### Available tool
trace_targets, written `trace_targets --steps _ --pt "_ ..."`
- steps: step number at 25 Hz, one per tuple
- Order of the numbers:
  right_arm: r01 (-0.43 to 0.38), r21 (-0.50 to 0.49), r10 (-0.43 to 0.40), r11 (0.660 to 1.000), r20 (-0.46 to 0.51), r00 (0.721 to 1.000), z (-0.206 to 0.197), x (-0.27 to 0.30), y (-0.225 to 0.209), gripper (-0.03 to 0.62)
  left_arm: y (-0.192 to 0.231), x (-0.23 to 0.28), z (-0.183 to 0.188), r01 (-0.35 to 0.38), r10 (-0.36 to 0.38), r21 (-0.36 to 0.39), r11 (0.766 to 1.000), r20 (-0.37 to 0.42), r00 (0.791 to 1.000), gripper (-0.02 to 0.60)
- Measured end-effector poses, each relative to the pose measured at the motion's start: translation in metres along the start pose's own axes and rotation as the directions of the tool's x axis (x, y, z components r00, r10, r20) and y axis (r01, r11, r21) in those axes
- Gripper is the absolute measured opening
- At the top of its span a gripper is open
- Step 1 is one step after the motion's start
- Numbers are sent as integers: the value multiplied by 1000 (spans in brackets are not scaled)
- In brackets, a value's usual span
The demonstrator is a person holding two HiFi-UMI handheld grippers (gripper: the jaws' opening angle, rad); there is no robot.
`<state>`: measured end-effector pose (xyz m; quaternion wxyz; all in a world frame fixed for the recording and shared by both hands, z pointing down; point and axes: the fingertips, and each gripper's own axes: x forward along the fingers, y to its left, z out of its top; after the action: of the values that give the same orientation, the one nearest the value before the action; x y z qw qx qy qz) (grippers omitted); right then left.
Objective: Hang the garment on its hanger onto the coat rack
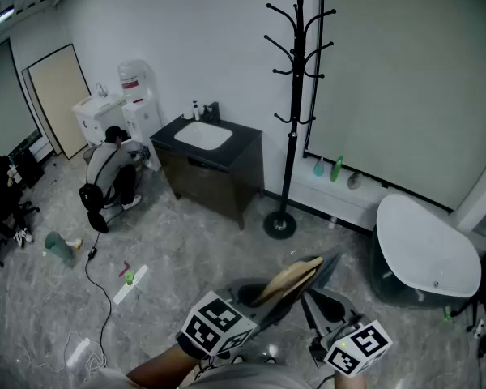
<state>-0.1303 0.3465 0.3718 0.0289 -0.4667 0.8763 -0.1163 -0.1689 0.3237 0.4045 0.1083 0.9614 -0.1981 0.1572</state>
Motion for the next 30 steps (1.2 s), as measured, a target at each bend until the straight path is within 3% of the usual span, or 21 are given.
trace_targets --steps 10,19,30 --pt "-6 -11 6 1000 3 1000 4 -7 0 15 -6 0 5 0 0 0 1000 11 1000 54" --pt "-62 30 61 998 26 998 4 -22 4 15 -20 11 6 30 -30 7 1000 3 1000 54" --pt "-63 32 61 997 57 997 16 -50 -22 15 -34 41 16 26 -26 20 999 -1 1000 54"
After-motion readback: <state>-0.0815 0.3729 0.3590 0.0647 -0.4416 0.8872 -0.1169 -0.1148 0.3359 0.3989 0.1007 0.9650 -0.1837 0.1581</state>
